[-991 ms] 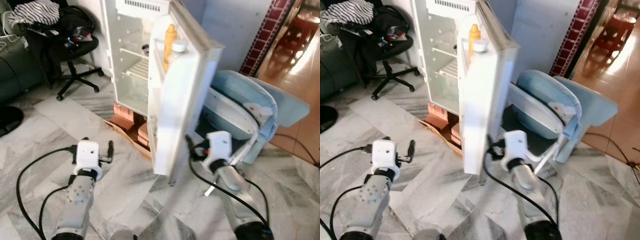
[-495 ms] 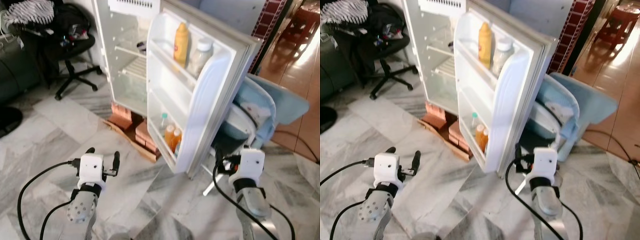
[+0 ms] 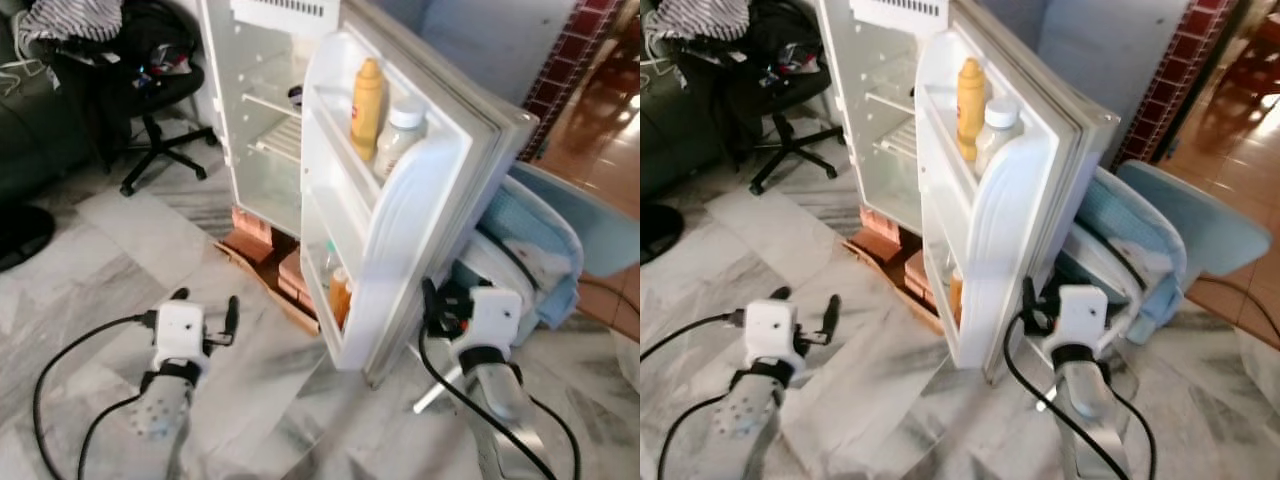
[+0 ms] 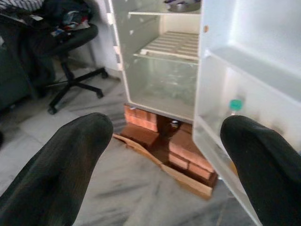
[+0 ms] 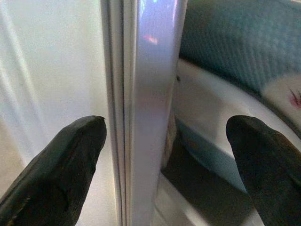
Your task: Restocking fridge
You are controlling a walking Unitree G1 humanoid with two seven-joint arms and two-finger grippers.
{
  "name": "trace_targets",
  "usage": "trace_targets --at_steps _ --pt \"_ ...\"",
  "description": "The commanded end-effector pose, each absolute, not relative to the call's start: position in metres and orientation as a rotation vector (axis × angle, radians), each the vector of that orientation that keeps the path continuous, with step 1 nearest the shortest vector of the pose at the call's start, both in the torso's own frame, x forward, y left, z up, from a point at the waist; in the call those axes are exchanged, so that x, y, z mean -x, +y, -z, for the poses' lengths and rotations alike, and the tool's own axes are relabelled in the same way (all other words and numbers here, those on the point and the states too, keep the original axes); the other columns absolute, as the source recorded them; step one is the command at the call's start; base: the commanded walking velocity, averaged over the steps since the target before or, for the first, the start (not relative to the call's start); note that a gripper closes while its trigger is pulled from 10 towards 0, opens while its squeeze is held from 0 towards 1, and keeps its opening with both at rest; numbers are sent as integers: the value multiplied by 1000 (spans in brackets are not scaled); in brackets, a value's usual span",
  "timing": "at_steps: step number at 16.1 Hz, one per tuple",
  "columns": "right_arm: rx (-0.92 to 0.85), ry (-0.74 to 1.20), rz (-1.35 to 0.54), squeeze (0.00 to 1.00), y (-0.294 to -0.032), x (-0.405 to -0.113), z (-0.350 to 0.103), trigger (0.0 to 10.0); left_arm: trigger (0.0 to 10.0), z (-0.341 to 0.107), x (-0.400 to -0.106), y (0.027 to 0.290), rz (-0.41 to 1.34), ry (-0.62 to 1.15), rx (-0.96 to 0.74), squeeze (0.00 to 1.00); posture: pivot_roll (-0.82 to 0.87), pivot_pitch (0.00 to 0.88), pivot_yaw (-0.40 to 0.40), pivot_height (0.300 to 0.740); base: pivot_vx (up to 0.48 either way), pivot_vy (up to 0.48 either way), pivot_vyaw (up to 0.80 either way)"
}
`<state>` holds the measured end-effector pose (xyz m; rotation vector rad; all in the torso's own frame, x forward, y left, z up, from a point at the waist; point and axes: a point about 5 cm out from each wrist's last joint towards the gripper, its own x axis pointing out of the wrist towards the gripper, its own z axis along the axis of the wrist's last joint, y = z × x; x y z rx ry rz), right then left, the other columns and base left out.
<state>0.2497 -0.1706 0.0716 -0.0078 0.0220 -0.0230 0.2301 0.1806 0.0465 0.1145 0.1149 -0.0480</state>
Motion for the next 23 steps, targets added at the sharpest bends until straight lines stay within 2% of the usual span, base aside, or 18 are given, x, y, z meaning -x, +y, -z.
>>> trace_targets --at_steps 1,8,11,12,14,18,19,20,21,22,23 --pt "26 38 54 0 -183 -245 -69 10000 10000 -48 -233 171 71 106 -93 0 130 14 -5 740 0 0 0" --pt "22 38 3 0 -186 -251 -69 10000 10000 -42 -230 170 77 134 -95 0 135 13 -10 740 0 0 0" --pt "-14 -1 -143 0 -172 -273 -81 10000 10000 -23 -216 184 38 231 -99 0 143 17 -9 740 0 0 0" --pt "12 -8 -166 0 -165 -292 -89 10000 10000 -19 -212 191 18 252 -100 0 157 22 -13 740 0 0 0" --pt "21 -11 -166 0 -163 -306 -95 10000 10000 -18 -210 193 8 258 -107 0 179 24 -24 740 0 0 0" --pt "-33 0 -204 0 -157 -308 -93 10000 10000 -18 -208 191 0 255 -108 0 184 27 -30 740 0 0 0" --pt "-232 -48 -387 0 -132 -305 -107 10000 10000 -18 -209 192 6 254 -107 0 183 29 -24 740 0 0 0" --pt "-366 -68 -492 0 -119 -301 -118 10000 10000 -19 -210 192 10 253 -107 0 180 27 -21 740 0 0 0" --pt "-680 -138 -812 0 -95 -279 -158 10000 10000 -19 -210 191 18 251 -109 0 182 28 -19 740 0 0 0" --pt "-824 -214 -1172 0 -85 -242 -198 10000 10000 -19 -210 191 22 251 -109 0 182 28 -19 740 0 0 0" --pt "-830 -237 -1345 0 -85 -219 -213 10000 10000 -19 -210 191 21 252 -109 0 182 28 -24 740 0 0 0"
